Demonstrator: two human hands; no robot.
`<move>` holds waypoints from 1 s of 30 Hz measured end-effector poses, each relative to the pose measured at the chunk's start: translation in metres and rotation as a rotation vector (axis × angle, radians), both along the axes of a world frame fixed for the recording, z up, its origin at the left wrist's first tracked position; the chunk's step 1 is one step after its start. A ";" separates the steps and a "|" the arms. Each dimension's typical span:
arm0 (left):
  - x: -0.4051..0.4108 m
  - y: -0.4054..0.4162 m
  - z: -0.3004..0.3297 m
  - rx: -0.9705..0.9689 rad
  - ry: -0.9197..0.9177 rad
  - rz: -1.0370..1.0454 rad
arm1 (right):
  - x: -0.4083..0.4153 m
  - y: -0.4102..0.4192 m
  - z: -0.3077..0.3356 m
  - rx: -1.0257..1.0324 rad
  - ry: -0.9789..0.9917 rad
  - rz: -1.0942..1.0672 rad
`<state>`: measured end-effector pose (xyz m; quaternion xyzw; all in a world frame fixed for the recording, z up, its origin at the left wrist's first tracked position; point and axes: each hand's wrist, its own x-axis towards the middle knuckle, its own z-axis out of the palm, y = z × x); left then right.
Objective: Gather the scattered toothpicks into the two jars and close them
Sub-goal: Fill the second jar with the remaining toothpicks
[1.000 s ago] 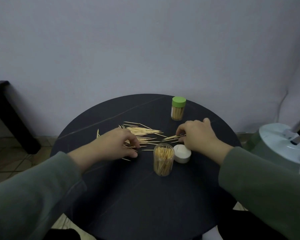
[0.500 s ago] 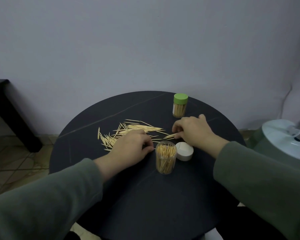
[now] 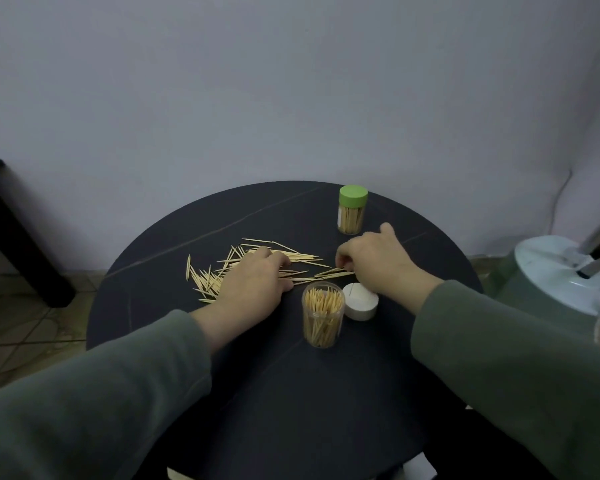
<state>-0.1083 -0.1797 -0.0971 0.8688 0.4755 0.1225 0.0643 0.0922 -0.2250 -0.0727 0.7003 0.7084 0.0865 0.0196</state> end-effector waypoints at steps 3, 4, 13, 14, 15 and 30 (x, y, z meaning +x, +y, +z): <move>-0.002 0.005 0.000 -0.015 0.037 0.018 | -0.004 0.001 -0.003 0.049 0.051 0.059; -0.004 0.007 0.000 -0.023 0.046 0.022 | -0.004 0.002 -0.002 0.058 0.067 0.070; -0.013 0.021 0.005 -0.034 0.094 0.030 | -0.005 0.007 -0.001 -0.087 0.236 0.033; -0.013 0.023 0.006 -0.027 0.095 0.032 | -0.007 0.009 -0.002 -0.071 0.248 0.040; -0.013 0.024 0.007 -0.017 0.099 0.031 | -0.010 0.011 -0.002 -0.062 0.245 0.051; -0.011 0.031 0.008 0.045 0.180 -0.058 | -0.032 0.053 0.007 -0.223 -0.090 0.254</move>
